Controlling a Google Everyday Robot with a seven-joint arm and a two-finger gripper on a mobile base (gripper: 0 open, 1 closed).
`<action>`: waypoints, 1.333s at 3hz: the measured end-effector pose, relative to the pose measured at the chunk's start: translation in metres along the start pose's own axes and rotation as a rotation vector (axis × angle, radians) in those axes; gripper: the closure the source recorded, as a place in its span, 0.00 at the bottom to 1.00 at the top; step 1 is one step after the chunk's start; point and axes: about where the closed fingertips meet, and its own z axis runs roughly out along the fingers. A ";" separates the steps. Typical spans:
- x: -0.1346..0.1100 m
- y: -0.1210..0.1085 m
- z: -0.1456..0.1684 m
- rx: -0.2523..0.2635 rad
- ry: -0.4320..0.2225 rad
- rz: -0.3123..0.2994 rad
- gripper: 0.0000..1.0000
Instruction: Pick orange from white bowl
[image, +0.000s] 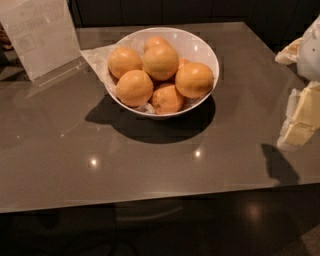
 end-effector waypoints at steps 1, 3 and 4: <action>0.000 0.000 0.000 0.000 0.000 0.000 0.00; -0.035 -0.042 0.011 -0.011 -0.137 0.003 0.00; -0.076 -0.074 0.022 -0.033 -0.229 -0.044 0.00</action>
Offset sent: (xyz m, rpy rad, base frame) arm 0.0329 0.0089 0.0046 0.1128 -0.0110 -0.0106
